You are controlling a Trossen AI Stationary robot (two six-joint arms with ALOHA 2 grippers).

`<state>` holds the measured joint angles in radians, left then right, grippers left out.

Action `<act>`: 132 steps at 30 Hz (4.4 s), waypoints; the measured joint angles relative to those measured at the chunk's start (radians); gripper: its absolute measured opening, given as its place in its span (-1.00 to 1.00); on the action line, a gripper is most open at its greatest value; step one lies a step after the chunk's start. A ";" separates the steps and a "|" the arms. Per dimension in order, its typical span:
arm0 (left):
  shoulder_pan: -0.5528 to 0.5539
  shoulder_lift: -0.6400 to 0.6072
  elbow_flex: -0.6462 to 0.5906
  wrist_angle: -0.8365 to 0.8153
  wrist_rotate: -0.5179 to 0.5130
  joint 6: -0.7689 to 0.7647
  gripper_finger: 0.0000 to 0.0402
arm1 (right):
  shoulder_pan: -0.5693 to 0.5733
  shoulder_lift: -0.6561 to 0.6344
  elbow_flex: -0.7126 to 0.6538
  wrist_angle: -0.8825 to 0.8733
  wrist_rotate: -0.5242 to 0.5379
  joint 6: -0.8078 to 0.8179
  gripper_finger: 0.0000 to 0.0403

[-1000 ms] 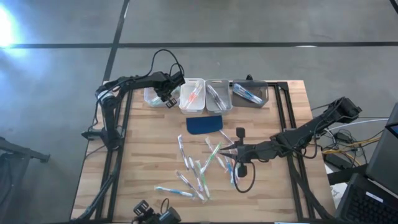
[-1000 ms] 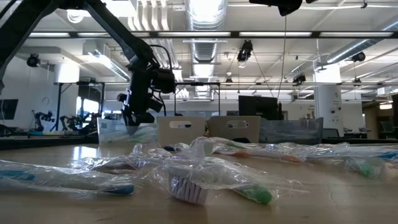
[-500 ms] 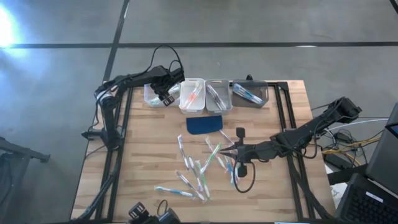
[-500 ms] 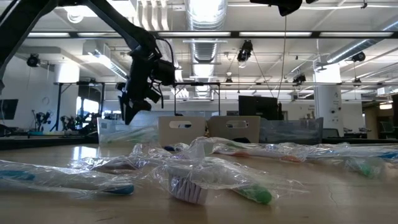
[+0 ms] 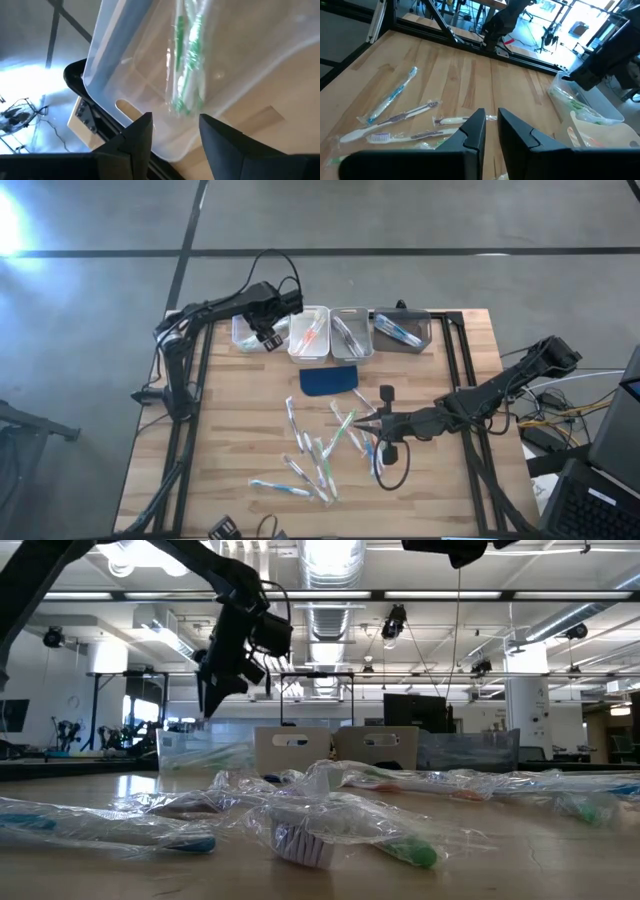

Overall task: Pick & Place Toothbrushes
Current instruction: Put the blue toothbrush into the transparent black bin

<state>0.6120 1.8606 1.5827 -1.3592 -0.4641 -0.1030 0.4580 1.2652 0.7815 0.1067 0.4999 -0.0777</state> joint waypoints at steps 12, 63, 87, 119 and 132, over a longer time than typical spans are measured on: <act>-0.223 -0.119 -0.015 -0.047 0.000 -0.024 -0.17 | 0.000 0.000 0.000 -0.029 0.000 0.031 -0.65; -1.241 -0.324 -0.627 0.872 0.312 -0.283 -0.17 | 0.000 0.000 0.000 -0.032 0.000 0.057 -0.89; -1.345 -0.279 -0.659 0.910 0.321 -0.395 -0.17 | 0.000 0.000 0.000 -0.050 0.000 0.079 -0.89; -1.353 -0.179 -0.670 0.878 0.380 -0.425 -0.67 | 0.000 0.000 0.000 -0.051 0.000 0.078 -0.91; -1.354 -0.179 -0.662 0.853 0.399 -0.395 -0.81 | 0.000 0.000 0.000 -0.051 0.000 0.078 -0.95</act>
<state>-0.7418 1.6821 0.9202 -0.5066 -0.0647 -0.4976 0.4576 1.2652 0.7815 0.0555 0.4999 0.0002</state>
